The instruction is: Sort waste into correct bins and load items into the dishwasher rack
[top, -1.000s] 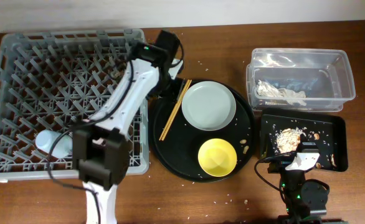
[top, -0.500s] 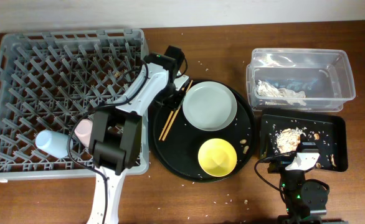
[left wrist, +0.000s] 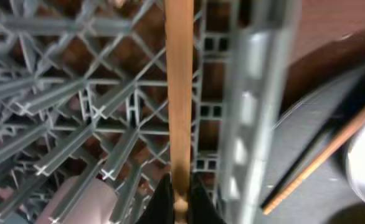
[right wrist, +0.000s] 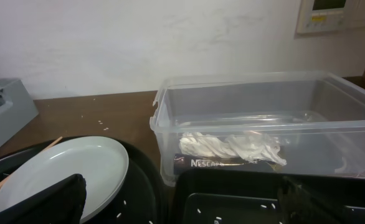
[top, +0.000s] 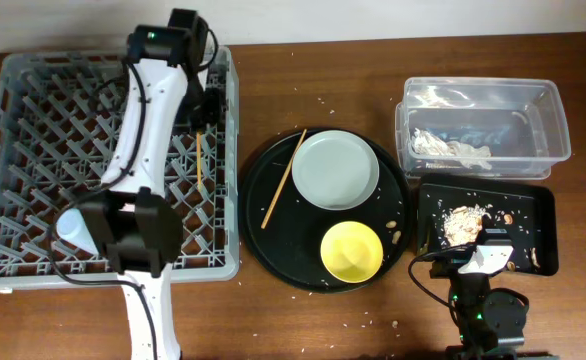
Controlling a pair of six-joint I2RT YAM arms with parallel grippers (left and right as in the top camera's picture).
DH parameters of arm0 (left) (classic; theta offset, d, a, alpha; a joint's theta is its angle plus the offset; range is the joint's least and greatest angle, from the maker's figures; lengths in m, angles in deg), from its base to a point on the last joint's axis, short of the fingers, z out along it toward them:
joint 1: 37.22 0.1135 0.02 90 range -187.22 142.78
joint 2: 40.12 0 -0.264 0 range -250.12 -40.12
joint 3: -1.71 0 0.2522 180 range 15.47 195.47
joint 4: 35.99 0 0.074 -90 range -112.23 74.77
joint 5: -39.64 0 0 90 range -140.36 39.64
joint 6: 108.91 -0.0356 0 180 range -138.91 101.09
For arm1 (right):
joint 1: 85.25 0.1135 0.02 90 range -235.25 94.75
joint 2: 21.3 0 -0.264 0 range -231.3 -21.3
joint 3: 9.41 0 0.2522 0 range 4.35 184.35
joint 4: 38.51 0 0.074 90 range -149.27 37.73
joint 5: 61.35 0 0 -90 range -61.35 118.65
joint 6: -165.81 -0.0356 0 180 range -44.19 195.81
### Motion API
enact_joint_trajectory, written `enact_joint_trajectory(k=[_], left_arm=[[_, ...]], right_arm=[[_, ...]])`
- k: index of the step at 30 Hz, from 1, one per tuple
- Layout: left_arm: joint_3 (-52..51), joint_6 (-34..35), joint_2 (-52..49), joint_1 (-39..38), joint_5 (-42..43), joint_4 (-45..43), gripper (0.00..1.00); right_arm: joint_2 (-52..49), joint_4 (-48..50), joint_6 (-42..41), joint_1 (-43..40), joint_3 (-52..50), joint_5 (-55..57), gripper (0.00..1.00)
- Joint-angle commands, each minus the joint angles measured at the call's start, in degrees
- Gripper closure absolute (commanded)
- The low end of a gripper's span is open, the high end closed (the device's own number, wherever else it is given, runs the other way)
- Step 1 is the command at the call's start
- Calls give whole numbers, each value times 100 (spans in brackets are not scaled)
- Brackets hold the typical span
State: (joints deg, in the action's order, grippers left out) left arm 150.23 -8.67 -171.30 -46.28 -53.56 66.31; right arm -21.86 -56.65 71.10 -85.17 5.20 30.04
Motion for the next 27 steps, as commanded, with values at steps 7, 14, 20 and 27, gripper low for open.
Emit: enact_joint_trajectory(k=[7, 14, 20, 27], left_arm=[[-378, -83, 332, -610, 442, -275, 35], [-3195, -579, 326, -2186, -175, -2662, 44], [-4098, -577, 345, -2181, -173, -3462, 68], [-1891, -579, 385, -2181, 225, -1598, 100]], right_arm=[[31, -11, -17, -15, -52, -31, 1], [31, -11, -17, -13, -52, -31, 1], [31, -11, -17, -15, -52, -31, 1], [31, -11, -17, -15, -52, -31, 2]])
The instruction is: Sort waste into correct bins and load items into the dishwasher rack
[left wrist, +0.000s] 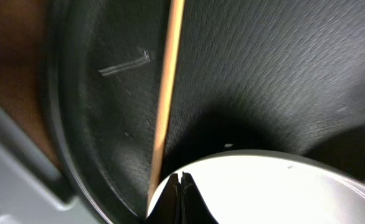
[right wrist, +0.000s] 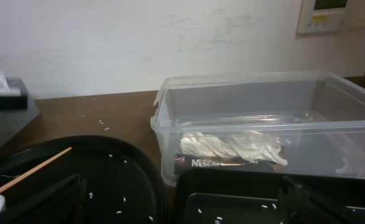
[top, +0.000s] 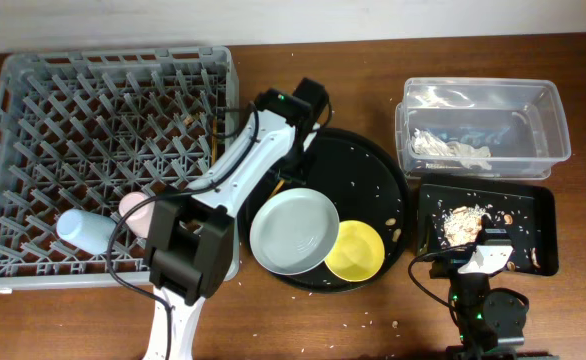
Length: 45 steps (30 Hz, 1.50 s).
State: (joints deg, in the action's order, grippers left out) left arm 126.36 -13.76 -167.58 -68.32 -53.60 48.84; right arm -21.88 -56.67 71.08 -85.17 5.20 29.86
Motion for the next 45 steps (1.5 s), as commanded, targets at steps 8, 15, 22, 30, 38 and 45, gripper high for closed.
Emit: enact_joint_trajectory(k=[8, 15, 22, 30, 38, 45], left_arm=[[-1032, -96, -9, 22, 179, -1659, 56], [-942, -90, 243, 72, 201, -1523, 100], [852, 166, 1202, 1071, -833, 166, 100], [-584, -739, -125, -68, 791, -1344, 59], [140, -92, -505, -70, 378, -708, 72], [-520, -92, -411, -13, -651, -1696, 54]], right_arm=[[33, -9, -15, -15, -52, -13, 1], [33, -9, -15, -15, -52, -13, 2], [33, -9, -15, -15, -52, -13, 1], [33, -9, -15, -13, -52, -13, 2], [33, -9, -15, -15, -52, -13, 2], [33, -9, -15, -15, -52, -13, 2]])
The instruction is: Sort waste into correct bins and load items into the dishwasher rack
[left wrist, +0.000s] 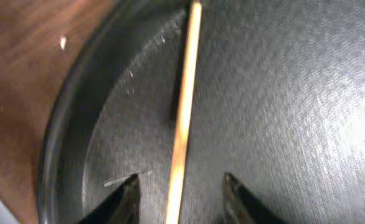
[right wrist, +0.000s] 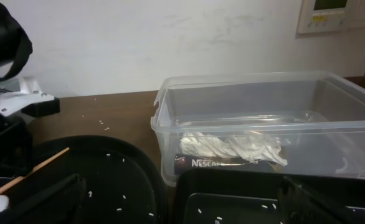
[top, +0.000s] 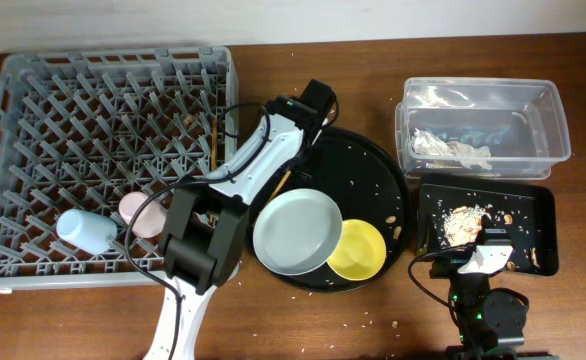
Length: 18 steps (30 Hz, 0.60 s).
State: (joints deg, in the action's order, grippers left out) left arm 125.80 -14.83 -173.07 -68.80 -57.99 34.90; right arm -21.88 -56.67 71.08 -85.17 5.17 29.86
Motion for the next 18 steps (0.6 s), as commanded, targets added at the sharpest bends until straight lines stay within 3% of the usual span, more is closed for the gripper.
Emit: enact_joint_trajectory(k=[1, 2, 3, 5, 7, 11, 12, 14, 18], left_arm=[[-645, 15, 138, 39, -212, -466, 55], [-861, 15, 138, 68, -208, -608, 55], [-957, 17, 140, 68, -203, -560, 78], [-837, 20, 168, 70, 37, -365, 100], [225, 24, 520, 133, 682, 479, 100], [2046, 243, 1119, 817, 549, 1963, 100], [2096, 726, 1180, 1200, 63, 2236, 100], [1991, 1182, 1161, 1821, -22, 2310, 100], [1019, 1038, 1095, 2177, -17, 1766, 99]], right_arm=[[33, -9, -15, -15, -50, -13, 2], [33, -9, -15, -15, -50, -13, 2], [33, -9, -15, -15, -50, -13, 2], [33, -9, -15, -15, -50, -13, 2], [33, -9, -15, -13, -50, -13, 2], [33, -9, -15, -15, -50, -13, 2], [33, -9, -15, -15, -50, -13, 2], [33, -9, -15, -15, -50, -13, 2], [33, -9, -15, -13, -50, -13, 2]])
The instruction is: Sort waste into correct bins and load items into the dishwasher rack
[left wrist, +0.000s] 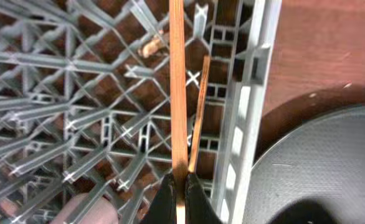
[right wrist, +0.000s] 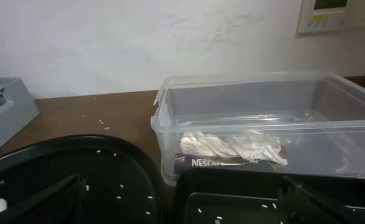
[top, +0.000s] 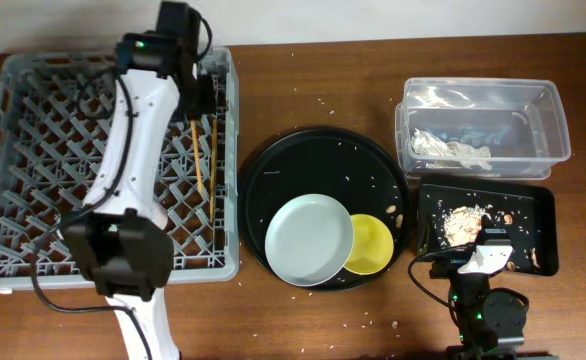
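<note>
My left gripper (left wrist: 179,186) is shut on a wooden chopstick (left wrist: 176,93) over the right rear of the grey dishwasher rack (top: 33,90). In the overhead view the held chopstick (top: 198,160) is just left of a second chopstick (top: 213,150) lying in the rack by its right wall. That second chopstick (left wrist: 198,124) shows beside the held one. A pale plate (top: 308,240) and a yellow bowl (top: 370,243) sit on the round black tray (top: 323,160). My right gripper (right wrist: 182,208) rests open at the table's front right.
A clear bin (top: 483,125) at the back right holds crumpled waste and a wrapper. In front of it is a black rectangular tray (top: 533,205) with food scraps. A pink cup (left wrist: 83,211) lies in the rack below my left gripper. Rice grains dot the table.
My left gripper was open astride the chopstick on the black tray. Now it is shut on that chopstick over the rack's right side. The plate and bowl have shifted slightly.
First my left gripper held one chopstick over the rack while another lay on the tray by the plate. Then it was shut low on the tray, with the plate and bowl moved frontward. Later it stood open over the tray chopstick, which it now holds above the rack.
</note>
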Controlling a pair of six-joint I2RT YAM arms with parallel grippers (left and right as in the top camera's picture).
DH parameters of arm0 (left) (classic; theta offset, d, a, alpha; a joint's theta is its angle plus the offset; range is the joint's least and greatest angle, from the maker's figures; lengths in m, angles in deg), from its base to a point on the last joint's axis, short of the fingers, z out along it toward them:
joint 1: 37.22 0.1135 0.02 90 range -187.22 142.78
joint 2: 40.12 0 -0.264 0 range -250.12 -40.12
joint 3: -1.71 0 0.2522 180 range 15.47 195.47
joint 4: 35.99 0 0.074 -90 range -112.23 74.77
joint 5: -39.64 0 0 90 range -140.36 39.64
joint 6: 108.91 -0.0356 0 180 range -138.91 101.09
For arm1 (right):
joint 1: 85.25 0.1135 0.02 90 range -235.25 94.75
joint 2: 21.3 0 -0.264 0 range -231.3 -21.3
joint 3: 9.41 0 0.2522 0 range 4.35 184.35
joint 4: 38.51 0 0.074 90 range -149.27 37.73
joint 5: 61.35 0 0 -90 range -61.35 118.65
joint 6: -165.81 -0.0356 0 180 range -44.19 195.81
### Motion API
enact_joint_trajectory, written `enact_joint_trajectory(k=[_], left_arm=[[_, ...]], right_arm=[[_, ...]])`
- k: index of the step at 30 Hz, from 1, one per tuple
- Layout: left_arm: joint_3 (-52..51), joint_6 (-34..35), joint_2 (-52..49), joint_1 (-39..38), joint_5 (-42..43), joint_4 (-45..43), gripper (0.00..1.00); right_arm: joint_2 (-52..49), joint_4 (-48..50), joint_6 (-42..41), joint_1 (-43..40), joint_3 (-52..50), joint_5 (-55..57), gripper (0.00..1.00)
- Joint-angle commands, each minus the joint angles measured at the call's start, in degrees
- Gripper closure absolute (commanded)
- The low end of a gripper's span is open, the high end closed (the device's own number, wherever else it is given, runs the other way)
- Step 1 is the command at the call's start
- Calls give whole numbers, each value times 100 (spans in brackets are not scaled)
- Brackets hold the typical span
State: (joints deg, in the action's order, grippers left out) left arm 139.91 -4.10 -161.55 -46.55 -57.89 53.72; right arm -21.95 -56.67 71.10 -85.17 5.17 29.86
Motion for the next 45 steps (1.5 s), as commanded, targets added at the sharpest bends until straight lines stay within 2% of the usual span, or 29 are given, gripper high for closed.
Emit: enact_joint_trajectory(k=[1, 3, 4, 5, 6, 10, 12, 15, 16, 17, 19, 20, 23, 24, 25, 26, 28, 31, 33, 38, 40, 42, 44, 45], left_arm=[[-820, -308, -57, -52, 199, -356, 96], [-782, -319, -31, -55, 269, -330, 89], [-511, -531, 70, -79, 938, -15, 73], [-201, -529, 166, -81, 1196, 201, 43], [15, -529, 251, -111, 1274, 306, 36], [-61, -529, 439, -1043, 1263, 402, 34], [-839, -553, 411, -1569, 1158, -223, 30], [-2439, -595, 411, -1849, 1397, -1639, 14], [-2778, -625, 411, -1781, 1871, -1908, 13], [-3143, -975, 411, -1762, 2509, -2323, 15], [-3611, -1626, 411, -1777, 2732, -2557, 36], [-3713, -2057, 411, -1777, 2730, -2500, 43], [-3724, -2446, 413, -1770, 2769, -2612, 43], [-3689, -2544, 431, -1727, 2798, -2546, 49], [-3670, -2575, 511, -1639, 2881, -2518, 50], [-3670, -2951, 553, -1589, 3152, -2509, 46], [-3687, -3799, 472, -1552, 3003, -2507, 34], [-3926, -3895, 267, -1569, 2983, -2839, 36], [-3928, -3895, 238, -1569, 2988, -2780, 42], [-3930, -4068, 238, -1565, 3495, -2597, 43], [-3930, -4068, 238, -1565, 3897, -2507, 51], [-3943, -4642, 234, -1569, 4374, -2264, 51], [-4116, -4789, 55, -1576, 4360, -2389, 57], [-4116, -4787, -48, -1574, 4358, -2452, 64]], right_arm=[[39, -9, -17, -15, -50, -13, 2], [39, -9, -17, -15, -50, -13, 2], [39, -9, -17, -15, -50, -13, 1], [39, -9, -17, -15, -50, -13, 2], [39, -9, -17, -13, -50, -13, 2], [39, -9, -17, -15, -50, -13, 1], [39, -9, -17, -13, -50, -13, 2], [39, -9, -17, -15, -50, -13, 2], [39, -9, -17, -15, -50, -13, 2], [39, -9, -17, -15, -50, -13, 1], [39, -9, -17, -15, -50, -13, 2], [39, -9, -17, -15, -50, -13, 1], [39, -9, -17, -15, -50, -13, 2], [39, -9, -17, -13, -50, -13, 2], [39, -9, -17, -15, -50, -13, 2], [39, -9, -17, -15, -50, -13, 2], [39, -9, -20, -13, -50, -13, 2], [39, -9, -17, -13, -50, -13, 2], [39, -9, -17, -15, -50, -13, 1], [39, -9, -17, -15, -50, -13, 1], [39, -9, -17, -13, -50, -13, 1], [39, -9, -17, -13, -50, -13, 2], [39, -9, -17, -15, -50, -13, 2], [39, -9, -17, -15, -50, -13, 2]])
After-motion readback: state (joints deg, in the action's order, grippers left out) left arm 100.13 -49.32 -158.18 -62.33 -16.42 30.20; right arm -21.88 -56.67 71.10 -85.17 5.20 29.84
